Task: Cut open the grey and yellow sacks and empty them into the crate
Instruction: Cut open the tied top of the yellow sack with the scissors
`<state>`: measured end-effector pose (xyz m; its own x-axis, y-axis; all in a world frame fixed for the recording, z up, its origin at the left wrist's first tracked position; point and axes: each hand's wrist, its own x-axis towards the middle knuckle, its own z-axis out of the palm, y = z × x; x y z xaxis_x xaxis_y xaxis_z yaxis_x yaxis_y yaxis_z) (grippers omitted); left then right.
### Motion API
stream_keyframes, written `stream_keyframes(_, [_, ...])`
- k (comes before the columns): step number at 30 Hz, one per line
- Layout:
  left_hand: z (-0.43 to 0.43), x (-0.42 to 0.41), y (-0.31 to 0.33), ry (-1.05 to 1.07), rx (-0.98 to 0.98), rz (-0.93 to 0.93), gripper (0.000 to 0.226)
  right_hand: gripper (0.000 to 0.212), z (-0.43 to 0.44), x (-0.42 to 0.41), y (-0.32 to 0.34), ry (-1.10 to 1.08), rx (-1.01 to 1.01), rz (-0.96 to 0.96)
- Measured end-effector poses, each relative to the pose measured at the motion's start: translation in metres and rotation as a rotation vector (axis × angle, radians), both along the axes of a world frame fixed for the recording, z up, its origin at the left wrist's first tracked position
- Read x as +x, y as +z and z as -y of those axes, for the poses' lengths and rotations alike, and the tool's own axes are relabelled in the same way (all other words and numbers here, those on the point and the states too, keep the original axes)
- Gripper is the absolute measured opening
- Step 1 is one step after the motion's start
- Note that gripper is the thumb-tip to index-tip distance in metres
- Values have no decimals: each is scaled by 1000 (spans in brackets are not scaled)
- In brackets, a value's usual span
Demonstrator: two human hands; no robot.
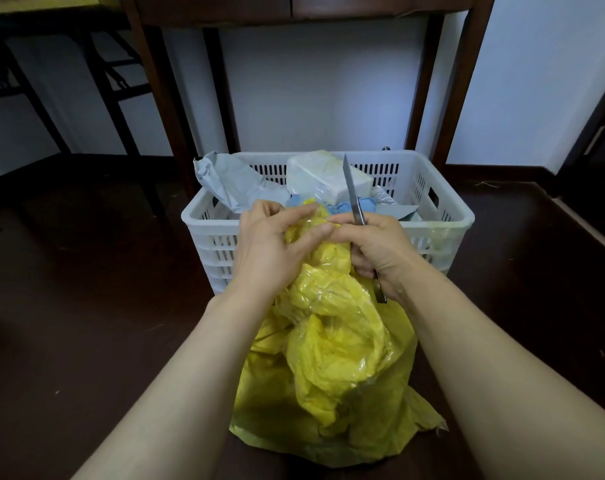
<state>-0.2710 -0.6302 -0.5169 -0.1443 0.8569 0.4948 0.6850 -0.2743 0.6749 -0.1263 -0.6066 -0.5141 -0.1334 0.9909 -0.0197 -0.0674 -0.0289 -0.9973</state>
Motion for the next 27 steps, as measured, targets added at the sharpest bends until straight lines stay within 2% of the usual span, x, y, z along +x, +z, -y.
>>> stream_keyframes(3, [-2,5,1,0,42,118,25,11,0,0,0,26,-11,-50])
stream_keyframes(8, [4,11,6,-23,-60,598,18,13,0,-2,-1,29,17,-59])
stream_keyframes(12, [6,15,12,3,-172,894,4,13,1,-6,-2,2,-4,-142])
stream_keyframes(16, [1,5,15,79,-272,1295,14,12,2,-5,-5,7,-22,-191])
stream_keyframes(22, [-13,-19,9,121,-409,1548,23,12,0,6,-4,46,-26,-155])
stream_keyframes(27, [-15,-30,-3,161,-420,1703,21,18,1,10,-3,33,-41,-144])
